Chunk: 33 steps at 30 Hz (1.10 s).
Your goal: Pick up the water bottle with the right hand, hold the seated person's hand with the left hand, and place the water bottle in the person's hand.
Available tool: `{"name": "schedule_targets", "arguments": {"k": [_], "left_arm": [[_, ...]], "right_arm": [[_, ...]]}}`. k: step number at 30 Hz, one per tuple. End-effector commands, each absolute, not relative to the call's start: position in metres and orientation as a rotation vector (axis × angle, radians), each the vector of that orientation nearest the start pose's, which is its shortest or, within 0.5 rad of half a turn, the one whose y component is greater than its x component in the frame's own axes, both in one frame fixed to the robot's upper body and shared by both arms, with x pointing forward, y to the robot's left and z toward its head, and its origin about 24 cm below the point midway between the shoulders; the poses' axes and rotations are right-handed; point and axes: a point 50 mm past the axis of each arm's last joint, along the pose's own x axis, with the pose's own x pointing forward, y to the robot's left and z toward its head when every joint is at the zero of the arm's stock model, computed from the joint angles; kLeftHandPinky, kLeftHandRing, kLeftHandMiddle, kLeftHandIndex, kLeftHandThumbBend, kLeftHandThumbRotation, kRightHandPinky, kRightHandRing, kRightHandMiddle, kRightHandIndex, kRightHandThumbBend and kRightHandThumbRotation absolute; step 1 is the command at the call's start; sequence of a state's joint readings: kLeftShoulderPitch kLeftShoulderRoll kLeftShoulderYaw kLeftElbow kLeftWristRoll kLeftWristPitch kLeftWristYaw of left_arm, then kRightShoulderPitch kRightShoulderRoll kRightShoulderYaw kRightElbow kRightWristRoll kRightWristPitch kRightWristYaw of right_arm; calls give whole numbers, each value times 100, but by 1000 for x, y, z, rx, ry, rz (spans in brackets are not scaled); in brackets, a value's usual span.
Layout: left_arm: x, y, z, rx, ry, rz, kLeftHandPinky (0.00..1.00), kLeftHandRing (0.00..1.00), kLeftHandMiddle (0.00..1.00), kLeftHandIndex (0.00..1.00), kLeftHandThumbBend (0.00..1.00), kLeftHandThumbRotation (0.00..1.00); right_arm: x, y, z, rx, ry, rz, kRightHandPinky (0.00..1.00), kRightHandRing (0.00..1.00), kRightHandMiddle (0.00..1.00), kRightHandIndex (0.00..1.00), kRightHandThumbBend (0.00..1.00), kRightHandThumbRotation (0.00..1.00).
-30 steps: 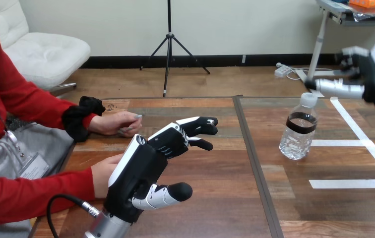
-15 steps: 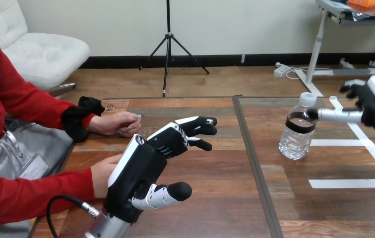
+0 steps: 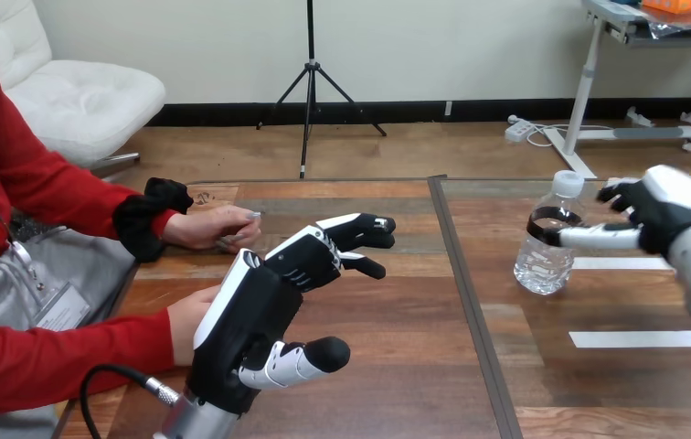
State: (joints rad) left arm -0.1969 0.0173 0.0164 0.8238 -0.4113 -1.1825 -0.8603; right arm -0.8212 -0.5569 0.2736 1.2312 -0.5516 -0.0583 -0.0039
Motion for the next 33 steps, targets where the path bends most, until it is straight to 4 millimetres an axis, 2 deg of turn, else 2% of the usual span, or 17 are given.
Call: {"name": "schedule_targets", "arguments": {"k": [1, 11, 23, 33], "left_arm": [[239, 138, 28, 21, -662, -542, 65, 78, 80, 76, 90, 67], [237, 139, 26, 30, -658, -536, 65, 78, 81, 77, 90, 68], [236, 138, 25, 22, -655, -529, 65, 78, 81, 77, 88, 68], [234, 138, 24, 16, -657, -519, 64, 78, 80, 76, 89, 69]], "right_arm": [[378, -269, 87, -1209, 319, -21, 70, 85, 85, 85, 100, 64], [374, -267, 75, -1206, 342, -2, 75, 83, 84, 85, 100, 63], [370, -267, 67, -1184, 349, 4, 70, 82, 84, 85, 100, 66], [367, -267, 61, -1163, 364, 9, 70, 82, 84, 86, 100, 66]]}}
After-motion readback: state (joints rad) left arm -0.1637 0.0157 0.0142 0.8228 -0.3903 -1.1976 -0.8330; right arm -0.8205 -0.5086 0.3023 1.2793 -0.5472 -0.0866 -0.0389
